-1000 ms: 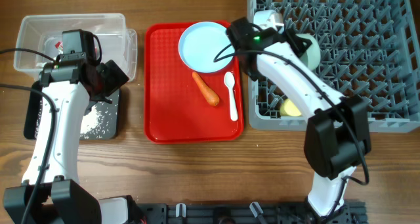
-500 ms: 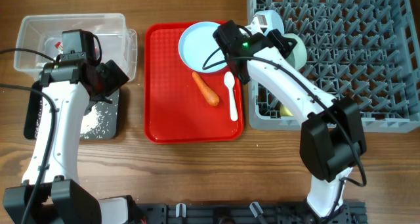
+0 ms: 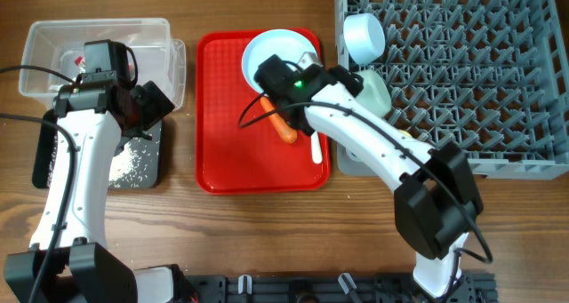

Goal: Sort waste into correct bins and load items into the dishwasher rack
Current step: 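Reach the right gripper to the white plate rim on the red tray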

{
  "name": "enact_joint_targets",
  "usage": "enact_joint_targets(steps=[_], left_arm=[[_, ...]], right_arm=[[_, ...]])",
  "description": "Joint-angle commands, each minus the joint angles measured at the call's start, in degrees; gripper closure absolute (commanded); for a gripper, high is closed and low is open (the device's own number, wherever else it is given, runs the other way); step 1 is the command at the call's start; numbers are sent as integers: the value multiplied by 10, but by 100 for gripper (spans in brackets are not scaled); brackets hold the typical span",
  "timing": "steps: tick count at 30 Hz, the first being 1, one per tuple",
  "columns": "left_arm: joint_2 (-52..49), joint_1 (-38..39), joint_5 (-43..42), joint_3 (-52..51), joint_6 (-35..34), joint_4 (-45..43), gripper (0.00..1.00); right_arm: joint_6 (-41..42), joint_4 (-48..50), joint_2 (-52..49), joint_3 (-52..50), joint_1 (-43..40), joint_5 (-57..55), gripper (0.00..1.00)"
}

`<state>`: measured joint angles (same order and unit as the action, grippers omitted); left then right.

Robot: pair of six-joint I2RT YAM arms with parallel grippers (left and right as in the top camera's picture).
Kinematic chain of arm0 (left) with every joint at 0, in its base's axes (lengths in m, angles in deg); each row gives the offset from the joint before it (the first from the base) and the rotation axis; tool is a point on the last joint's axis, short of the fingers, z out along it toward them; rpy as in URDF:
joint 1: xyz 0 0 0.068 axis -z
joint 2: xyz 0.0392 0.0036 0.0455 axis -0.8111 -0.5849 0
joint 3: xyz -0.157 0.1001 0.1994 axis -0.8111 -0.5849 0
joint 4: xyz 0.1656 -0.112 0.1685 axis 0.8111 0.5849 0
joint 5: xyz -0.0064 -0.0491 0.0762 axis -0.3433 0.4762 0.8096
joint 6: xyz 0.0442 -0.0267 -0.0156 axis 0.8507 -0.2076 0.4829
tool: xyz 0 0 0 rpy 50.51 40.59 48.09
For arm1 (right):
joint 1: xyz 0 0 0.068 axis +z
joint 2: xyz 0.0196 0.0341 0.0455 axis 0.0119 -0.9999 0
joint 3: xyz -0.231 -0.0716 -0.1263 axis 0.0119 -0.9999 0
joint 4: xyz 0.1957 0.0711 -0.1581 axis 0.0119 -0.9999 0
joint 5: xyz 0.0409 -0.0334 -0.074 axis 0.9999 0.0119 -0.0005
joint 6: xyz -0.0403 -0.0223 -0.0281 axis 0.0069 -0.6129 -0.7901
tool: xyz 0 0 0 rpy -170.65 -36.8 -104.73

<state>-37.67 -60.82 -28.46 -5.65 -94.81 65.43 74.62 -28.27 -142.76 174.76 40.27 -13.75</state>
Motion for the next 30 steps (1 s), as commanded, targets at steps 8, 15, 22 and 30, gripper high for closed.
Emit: enact_joint_targets(steps=[8,15,22,30], left_arm=[[7,-4,9,-1,-1,0,0],[7,-4,9,-1,-1,0,0],[7,-4,9,-1,-1,0,0],[7,-4,9,-1,-1,0,0]], right_arm=[[-14,20,40,113,5,160,0],[-57,31,79,158,6,710,1],[234,86,81,297,-27,585,16],[354,78,-94,297,-82,485,35]])
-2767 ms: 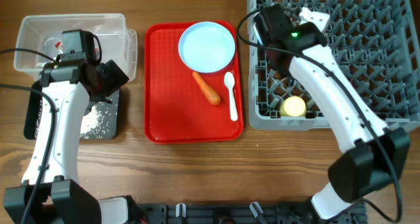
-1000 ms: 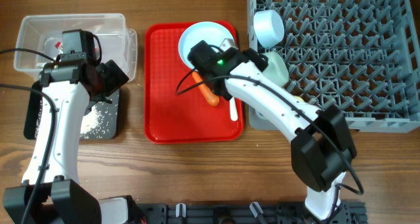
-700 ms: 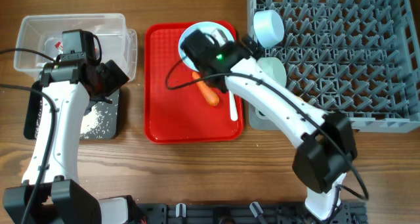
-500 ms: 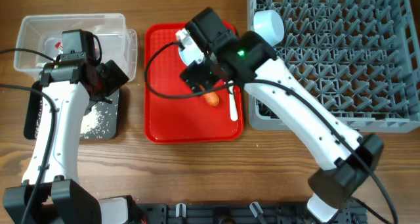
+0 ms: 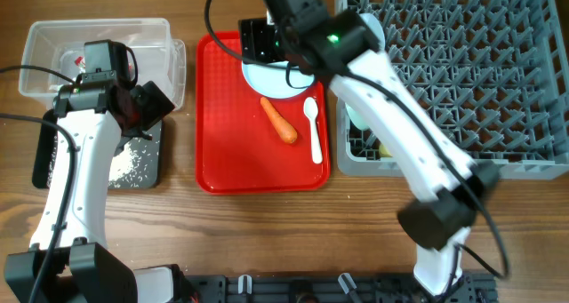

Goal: Sort waste into correct bins and load items into the dishwasher rack
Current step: 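Reach the right gripper to the white plate rim on the red tray, then lift the white plate with the right gripper toward the rack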

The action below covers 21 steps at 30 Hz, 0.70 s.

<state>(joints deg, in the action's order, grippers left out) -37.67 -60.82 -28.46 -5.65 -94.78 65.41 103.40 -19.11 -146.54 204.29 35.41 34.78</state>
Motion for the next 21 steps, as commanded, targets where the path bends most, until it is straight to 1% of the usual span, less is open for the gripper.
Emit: enact_joint_targets(steps=[1,3,5,7,8,11,16,21], left_arm=[[7,-4,9,-1,-1,0,0],[7,-4,9,-1,-1,0,0],[7,-4,9,-1,-1,0,0],[7,-4,9,-1,-1,0,0],[7,-4,9,-1,-1,0,0],[7,-4,9,-1,-1,0,0],[7,-4,9,-1,-1,0,0],[7,-4,9,-1,-1,0,0]], right_arm=[[76,-21,-70,2,-43,21,39],[94,-52,-110,2,-66,53,44],[92,-72,-139,2,-71,57,49],[89,-78,-150,1,-68,61,53],[90,-81,-155,1,-66,59,58],[128,-73,-159,-33,-68,55,62],[139,-8,-160,-129,-68,57,63],[139,52,-160,-184,-68,57,63]])
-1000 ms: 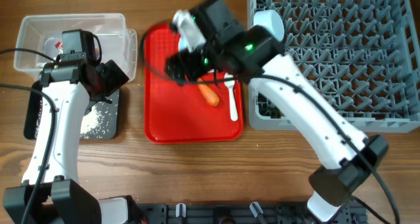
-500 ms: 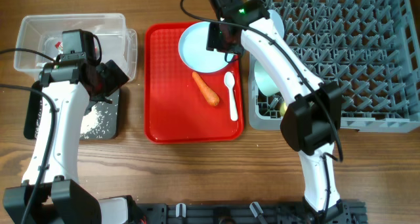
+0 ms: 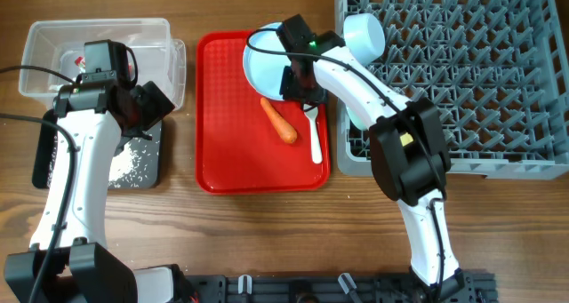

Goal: Sort waste into correct bins and load items into the dishwasher rack
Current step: 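Lift the white plate with the right gripper toward the rack, then stand the white plate upright in the rack and open the right gripper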

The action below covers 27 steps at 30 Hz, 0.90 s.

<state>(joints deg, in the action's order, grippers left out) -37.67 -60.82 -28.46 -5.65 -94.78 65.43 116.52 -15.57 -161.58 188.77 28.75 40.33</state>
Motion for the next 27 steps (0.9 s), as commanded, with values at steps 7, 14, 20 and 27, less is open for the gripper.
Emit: enact_joint_targets(steps=[7,14,20,27], left_arm=[[7,-4,9,-1,-1,0,0],[7,-4,9,-1,-1,0,0],[7,-4,9,-1,-1,0,0],[7,-4,9,-1,-1,0,0]], right_arm=[[-20,13,-10,-41,-1,10,90],[-125,11,3,-20,-3,34,96],[-222,-18,154,27,-50,50,96],[-212,-46,358,27,-139,-242,96]])
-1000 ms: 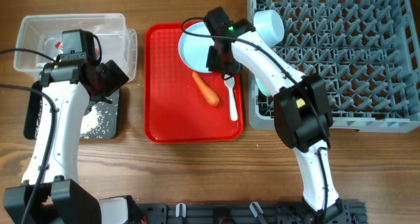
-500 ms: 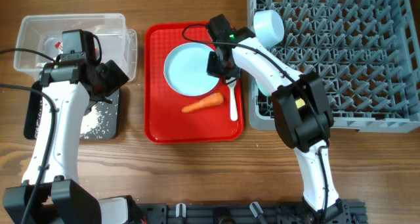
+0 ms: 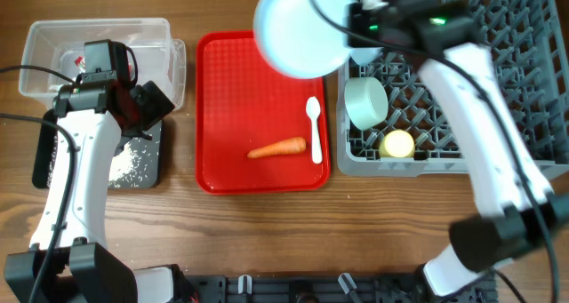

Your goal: Sort waste into correct bins and load items into the dishwasher rack

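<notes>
My right gripper [image 3: 354, 23] is shut on the rim of a pale blue plate [image 3: 298, 27], held high above the back right of the red tray [image 3: 222, 116], close to the camera. An orange carrot [image 3: 277, 147] lies sideways on the tray, with a white spoon [image 3: 314, 130] beside it. The grey dishwasher rack [image 3: 498, 99] stands to the right. It holds a pale green cup [image 3: 364, 100] and a yellow round item [image 3: 397, 144]. My left gripper [image 3: 147, 103] hangs over the black bin [image 3: 133, 165]; its fingers are not clear.
A clear plastic container [image 3: 98, 36] sits at the back left with small scraps inside. White crumbs lie in the black bin. The raised plate hides the back right corner of the tray and part of the rack's left edge.
The plate lay on the tray with my right gripper at its edge; now it is lifted high. The carrot lies lower on the tray, turned sideways. The left arm is unchanged.
My right gripper was low over the plate and carrot on the tray. Then it was raised behind the tray, the plate still lying there. Then it was at the plate's right edge. Now it holds the plate aloft, and the carrot has shifted.
</notes>
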{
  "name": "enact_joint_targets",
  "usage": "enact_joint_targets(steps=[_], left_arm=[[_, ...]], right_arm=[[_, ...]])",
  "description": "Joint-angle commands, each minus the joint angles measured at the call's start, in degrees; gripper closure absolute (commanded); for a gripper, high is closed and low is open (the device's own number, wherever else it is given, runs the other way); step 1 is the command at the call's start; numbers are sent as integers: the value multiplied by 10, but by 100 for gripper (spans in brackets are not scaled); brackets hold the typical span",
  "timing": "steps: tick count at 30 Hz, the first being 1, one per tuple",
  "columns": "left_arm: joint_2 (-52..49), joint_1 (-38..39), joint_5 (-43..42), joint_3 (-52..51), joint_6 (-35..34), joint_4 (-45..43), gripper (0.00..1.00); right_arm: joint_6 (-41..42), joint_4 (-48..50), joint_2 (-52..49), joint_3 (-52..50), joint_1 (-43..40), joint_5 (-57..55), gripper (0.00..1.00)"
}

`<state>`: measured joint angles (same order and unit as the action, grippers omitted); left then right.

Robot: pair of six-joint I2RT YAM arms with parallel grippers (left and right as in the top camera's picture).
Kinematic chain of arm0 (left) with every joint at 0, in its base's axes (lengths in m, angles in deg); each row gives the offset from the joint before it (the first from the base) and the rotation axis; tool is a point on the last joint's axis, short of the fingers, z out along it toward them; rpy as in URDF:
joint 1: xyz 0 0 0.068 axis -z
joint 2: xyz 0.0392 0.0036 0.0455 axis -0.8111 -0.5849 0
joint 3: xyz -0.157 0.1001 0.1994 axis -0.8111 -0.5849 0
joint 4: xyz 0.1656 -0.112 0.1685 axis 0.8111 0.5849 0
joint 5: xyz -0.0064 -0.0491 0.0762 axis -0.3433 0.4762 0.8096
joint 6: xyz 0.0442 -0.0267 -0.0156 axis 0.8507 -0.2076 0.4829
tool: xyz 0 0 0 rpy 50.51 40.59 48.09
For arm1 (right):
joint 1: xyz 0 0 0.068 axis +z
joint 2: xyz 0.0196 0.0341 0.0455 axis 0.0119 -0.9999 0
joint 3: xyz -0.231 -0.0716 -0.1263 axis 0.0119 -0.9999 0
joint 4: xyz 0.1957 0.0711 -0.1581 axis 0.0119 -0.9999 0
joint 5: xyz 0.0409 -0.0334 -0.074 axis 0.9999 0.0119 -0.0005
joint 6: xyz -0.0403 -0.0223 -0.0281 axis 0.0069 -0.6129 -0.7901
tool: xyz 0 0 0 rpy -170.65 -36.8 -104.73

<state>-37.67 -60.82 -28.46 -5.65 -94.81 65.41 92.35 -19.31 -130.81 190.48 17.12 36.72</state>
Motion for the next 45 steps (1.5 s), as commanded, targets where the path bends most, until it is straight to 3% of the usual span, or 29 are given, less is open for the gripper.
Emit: enact_joint_targets(steps=[1,4,5,6,10,17,25,26,27,28,29,30,32,34,35,37,38,41,43,45], left_arm=[[7,-4,9,-1,-1,0,0],[7,-4,9,-1,-1,0,0],[7,-4,9,-1,-1,0,0],[7,-4,9,-1,-1,0,0],[7,-4,9,-1,-1,0,0],[7,-4,9,-1,-1,0,0],[7,-4,9,-1,-1,0,0],[7,-4,9,-1,-1,0,0],[7,-4,9,-1,-1,0,0],[7,-4,9,-1,-1,0,0],[7,-4,9,-1,-1,0,0],[7,-4,9,-1,-1,0,0],[7,-4,9,-1,-1,0,0],[7,-4,9,-1,-1,0,0],[7,-4,9,-1,-1,0,0],[7,-4,9,-1,-1,0,0],[7,-4,9,-1,-1,0,0],[7,-4,9,-1,-1,0,0],[7,-4,9,-1,-1,0,0],[7,-4,9,-1,-1,0,0]], right_arm=[[35,-16,62,10,-26,-329,96],[33,-55,60,8,-26,-586,96],[-9,-61,52,8,-27,-620,96],[-63,-58,41,8,-27,-619,96],[-111,-49,8,8,-27,-624,96],[-276,89,-102,8,-27,-624,96],[-285,103,-194,8,-27,-569,95],[-261,98,-195,8,-27,-534,58],[-241,96,-194,8,-27,-534,34],[-235,91,-192,8,-27,-534,18],[-234,85,-189,8,-27,-534,5],[-228,76,-184,8,-27,-534,0],[-188,50,-154,8,-27,-519,0],[-188,31,-110,8,-27,-454,0],[-188,14,-75,8,-27,-368,0],[-184,-8,-23,8,-27,-167,0],[-171,-22,2,8,-27,10,0],[-173,-40,18,8,-25,375,0],[-176,-54,3,8,-7,401,0],[-184,-100,-12,8,36,300,0]])
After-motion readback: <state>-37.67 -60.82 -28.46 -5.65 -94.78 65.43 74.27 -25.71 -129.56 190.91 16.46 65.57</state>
